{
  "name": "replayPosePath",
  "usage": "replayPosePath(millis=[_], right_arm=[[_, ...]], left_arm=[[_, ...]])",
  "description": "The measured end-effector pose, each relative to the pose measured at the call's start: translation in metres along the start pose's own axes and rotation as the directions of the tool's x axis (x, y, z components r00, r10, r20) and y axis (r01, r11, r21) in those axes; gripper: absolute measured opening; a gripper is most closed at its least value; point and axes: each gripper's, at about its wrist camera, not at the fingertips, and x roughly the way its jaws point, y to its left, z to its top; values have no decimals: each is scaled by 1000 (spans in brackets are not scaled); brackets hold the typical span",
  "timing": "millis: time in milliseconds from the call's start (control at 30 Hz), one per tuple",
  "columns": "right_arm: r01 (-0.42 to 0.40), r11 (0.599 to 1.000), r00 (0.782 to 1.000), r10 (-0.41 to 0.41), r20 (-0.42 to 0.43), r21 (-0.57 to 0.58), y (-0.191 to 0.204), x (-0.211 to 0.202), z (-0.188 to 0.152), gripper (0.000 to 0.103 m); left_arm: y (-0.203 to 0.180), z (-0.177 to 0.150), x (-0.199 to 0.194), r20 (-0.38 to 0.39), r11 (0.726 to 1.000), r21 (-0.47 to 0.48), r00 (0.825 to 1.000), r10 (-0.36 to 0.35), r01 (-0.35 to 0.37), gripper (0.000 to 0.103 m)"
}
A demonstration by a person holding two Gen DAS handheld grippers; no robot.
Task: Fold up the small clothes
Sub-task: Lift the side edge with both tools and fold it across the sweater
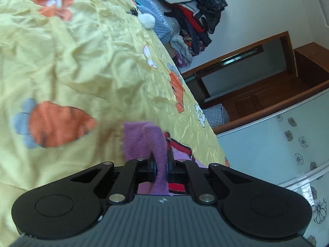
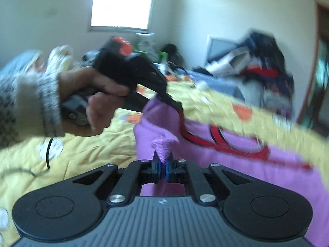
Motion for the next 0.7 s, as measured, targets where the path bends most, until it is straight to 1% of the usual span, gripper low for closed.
replayPosePath(millis=[100,200,267,333,400,533,600,700], right_arm=[[-6,992,1000,9,-18,128,-33,-4,-10,4],[-20,971,999,28,-28,239,-63,-8,-20,4],[-35,953,999,44,-22,300,-82,-13,-27,4],[-33,943,999,36,-3,331,-96,-22,-31,4],[-19,938,1000,14,17,347,-107,-34,-37,4],[7,921,1000,-18,25,389,-134,-45,-46,4],[19,909,999,-30,20,417,-147,-48,-53,4],[49,897,999,-46,-16,439,-158,-52,-68,4]], left_arm=[[-9,-2,24,-19,1000,-30,1000,8,-8,9],[-17,-10,45,-36,999,-49,999,11,-13,9],[-24,-16,60,-47,999,-37,999,20,-22,9],[-34,-20,72,-58,999,-28,998,20,-22,9],[-49,-23,86,-63,999,-1,997,36,-36,9],[-76,-31,117,-97,997,56,993,64,-59,9],[-84,-38,133,-114,994,70,990,87,-79,9],[-97,-50,157,-129,986,118,983,134,-118,9]])
